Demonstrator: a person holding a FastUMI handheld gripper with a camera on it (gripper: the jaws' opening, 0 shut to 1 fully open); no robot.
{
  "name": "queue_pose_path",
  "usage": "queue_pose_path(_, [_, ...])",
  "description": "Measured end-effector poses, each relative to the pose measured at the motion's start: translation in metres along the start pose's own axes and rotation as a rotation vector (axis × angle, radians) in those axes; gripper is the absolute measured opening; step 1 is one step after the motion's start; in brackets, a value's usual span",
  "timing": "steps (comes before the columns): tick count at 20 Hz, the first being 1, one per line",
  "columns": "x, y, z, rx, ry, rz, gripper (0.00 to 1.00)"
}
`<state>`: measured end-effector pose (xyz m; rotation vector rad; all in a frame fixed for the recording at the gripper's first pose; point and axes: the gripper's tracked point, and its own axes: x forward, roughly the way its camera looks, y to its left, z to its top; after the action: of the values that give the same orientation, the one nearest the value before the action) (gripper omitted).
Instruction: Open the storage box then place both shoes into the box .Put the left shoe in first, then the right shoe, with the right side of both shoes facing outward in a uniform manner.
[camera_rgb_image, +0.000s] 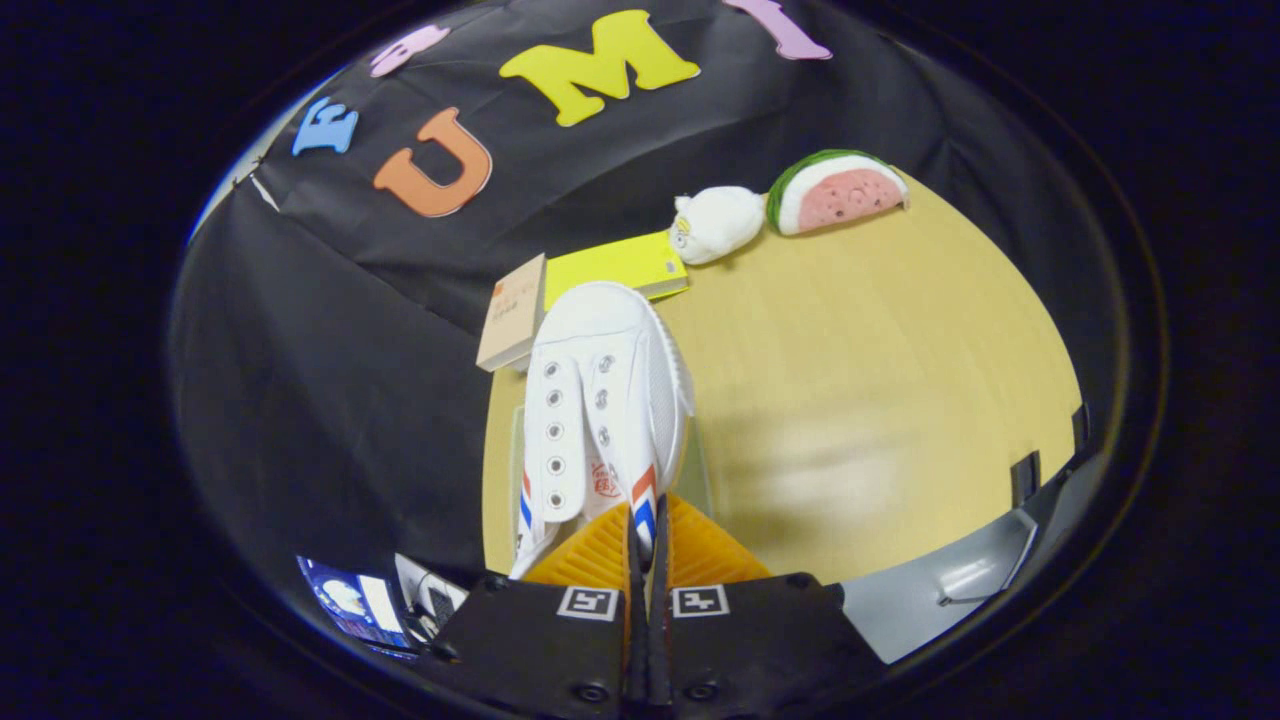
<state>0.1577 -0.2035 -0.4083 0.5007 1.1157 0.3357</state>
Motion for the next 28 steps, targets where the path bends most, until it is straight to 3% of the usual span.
queue_pose_path(4, [-0.002,-0.001,0.000,-0.007,0.041,-0.044,0.06])
queue_pose_path(9, [-0.009,-0.001,0.003,-0.083,0.059,-0.180,0.06])
queue_pose_path(17, [-0.016,-0.003,0.004,-0.145,0.088,-0.327,0.06])
queue_pose_path(28, [0.003,-0.019,-0.009,-0.167,0.135,-0.460,0.07])
